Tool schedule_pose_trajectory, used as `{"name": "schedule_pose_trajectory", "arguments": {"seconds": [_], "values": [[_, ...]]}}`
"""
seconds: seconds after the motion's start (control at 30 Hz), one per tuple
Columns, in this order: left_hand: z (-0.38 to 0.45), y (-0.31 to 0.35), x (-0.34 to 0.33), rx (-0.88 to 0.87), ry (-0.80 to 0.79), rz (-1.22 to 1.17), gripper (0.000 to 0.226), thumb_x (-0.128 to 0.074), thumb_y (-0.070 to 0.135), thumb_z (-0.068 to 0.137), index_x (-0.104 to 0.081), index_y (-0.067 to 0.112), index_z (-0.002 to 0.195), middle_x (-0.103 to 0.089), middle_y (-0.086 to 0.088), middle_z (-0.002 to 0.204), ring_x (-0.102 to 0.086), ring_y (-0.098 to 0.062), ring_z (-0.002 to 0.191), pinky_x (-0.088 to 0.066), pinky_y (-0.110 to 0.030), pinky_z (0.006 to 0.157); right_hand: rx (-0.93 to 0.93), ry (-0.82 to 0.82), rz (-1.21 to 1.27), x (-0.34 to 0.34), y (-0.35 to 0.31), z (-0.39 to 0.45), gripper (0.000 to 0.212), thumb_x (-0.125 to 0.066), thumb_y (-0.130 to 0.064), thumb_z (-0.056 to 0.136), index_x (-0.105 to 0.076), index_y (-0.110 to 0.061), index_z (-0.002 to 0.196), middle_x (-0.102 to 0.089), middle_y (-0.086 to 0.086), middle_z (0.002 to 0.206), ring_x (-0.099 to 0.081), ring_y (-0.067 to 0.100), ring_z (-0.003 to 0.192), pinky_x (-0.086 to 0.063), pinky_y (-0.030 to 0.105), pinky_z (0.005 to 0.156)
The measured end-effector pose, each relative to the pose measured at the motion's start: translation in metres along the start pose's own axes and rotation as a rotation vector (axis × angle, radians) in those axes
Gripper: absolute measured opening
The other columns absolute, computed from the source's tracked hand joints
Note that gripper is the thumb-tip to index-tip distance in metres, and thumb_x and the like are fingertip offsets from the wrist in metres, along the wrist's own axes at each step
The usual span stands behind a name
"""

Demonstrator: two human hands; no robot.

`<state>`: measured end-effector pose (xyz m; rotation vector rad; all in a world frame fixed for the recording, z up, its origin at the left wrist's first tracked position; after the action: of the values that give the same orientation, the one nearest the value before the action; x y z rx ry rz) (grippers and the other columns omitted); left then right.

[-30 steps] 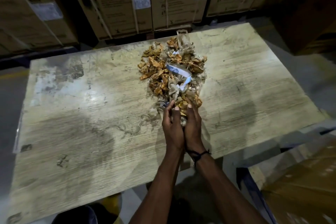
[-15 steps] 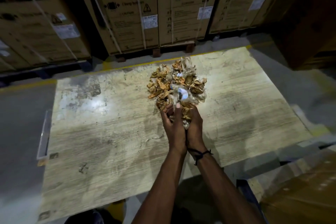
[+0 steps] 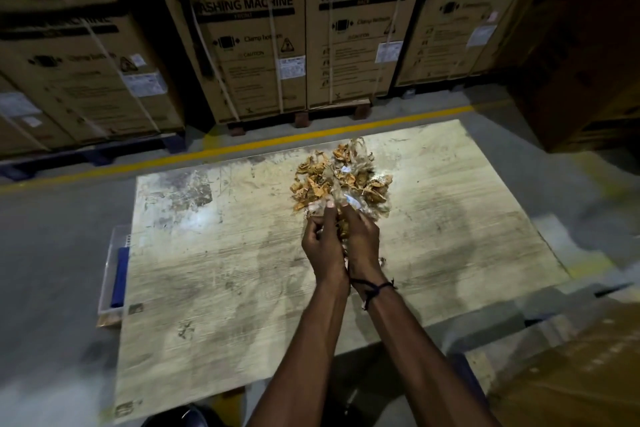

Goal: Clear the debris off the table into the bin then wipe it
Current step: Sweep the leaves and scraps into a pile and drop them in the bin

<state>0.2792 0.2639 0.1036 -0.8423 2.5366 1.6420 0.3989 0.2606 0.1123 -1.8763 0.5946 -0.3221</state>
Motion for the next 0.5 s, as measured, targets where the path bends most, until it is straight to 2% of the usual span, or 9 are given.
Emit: {"name": "schedule_pose_trajectory", "arguments": {"seconds": [0.07, 0.17, 0.27, 0.37, 0.43, 0.5], "values": [[0.002, 0.01, 0.0, -0.01, -0.004, -0.017, 0.037, -0.075, 0.035, 0.097, -0.055, 0.011, 0.077, -0.051, -0.001, 0.067, -0.048, -0.014, 0.065, -0.045, -0.034, 0.065, 0.0, -0.001, 0.038, -0.007, -0.005, -0.003, 0.018, -0.073, -0.039, 0.096, -0.078, -0.022, 0.098, -0.079, 0.004, 0.101, -0.074, 0.029, 0.1, -0.057, 0.053, 0.093], [0.006, 0.024, -0.001, -0.043, 0.004, -0.044, 0.033, -0.077, 0.03, 0.096, -0.049, 0.014, 0.086, -0.049, -0.01, 0.084, -0.049, -0.019, 0.074, -0.044, -0.039, 0.07, -0.034, -0.012, 0.125, -0.015, -0.013, -0.004, 0.008, -0.074, -0.03, 0.095, -0.072, -0.025, 0.101, -0.075, 0.003, 0.109, -0.071, 0.028, 0.108, -0.055, 0.052, 0.099], [0.008, 0.031, -0.007, -0.008, 0.001, -0.086, 0.027, -0.077, 0.018, 0.094, -0.054, 0.019, 0.107, -0.061, -0.009, 0.099, -0.062, -0.022, 0.084, -0.051, -0.037, 0.074, -0.056, -0.03, 0.124, -0.02, -0.022, -0.004, 0.021, -0.064, -0.022, 0.101, -0.074, -0.006, 0.111, -0.074, 0.004, 0.108, -0.07, 0.029, 0.107, -0.055, 0.05, 0.098], [0.009, 0.039, -0.01, -0.033, 0.006, -0.055, 0.024, -0.073, 0.018, 0.097, -0.066, 0.014, 0.119, -0.069, -0.003, 0.109, -0.067, -0.017, 0.093, -0.054, -0.031, 0.078, -0.081, -0.079, 0.114, -0.024, -0.029, -0.006, 0.031, -0.066, -0.037, 0.089, -0.077, -0.008, 0.094, -0.076, 0.007, 0.097, -0.07, 0.031, 0.098, -0.055, 0.046, 0.084], [0.006, 0.042, -0.014, -0.045, -0.008, -0.021, 0.013, -0.069, 0.02, 0.099, -0.071, 0.016, 0.111, -0.071, 0.002, 0.105, -0.067, -0.012, 0.09, -0.053, -0.03, 0.08, -0.073, -0.103, 0.085, -0.026, -0.033, -0.006, 0.036, -0.066, -0.049, 0.074, -0.078, -0.016, 0.082, -0.076, 0.005, 0.092, -0.07, 0.029, 0.094, -0.054, 0.046, 0.082], [0.002, 0.046, -0.018, -0.052, -0.019, 0.009, 0.013, -0.066, 0.024, 0.101, -0.072, 0.013, 0.106, -0.07, 0.002, 0.1, -0.064, -0.012, 0.086, -0.05, -0.033, 0.078, -0.072, -0.11, 0.078, -0.025, -0.035, -0.004, 0.041, -0.066, -0.058, 0.066, -0.08, -0.02, 0.078, -0.077, 0.003, 0.091, -0.071, 0.029, 0.096, -0.054, 0.048, 0.083]]}}
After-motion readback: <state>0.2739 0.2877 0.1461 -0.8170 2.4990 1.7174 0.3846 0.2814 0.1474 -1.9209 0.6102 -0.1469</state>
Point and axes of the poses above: each hand's wrist, its own z-axis towards the middle knuckle, its own x-axis out of the back of the hand, y = z × x, the point moved 10 cm from there along z, towards the middle knuckle
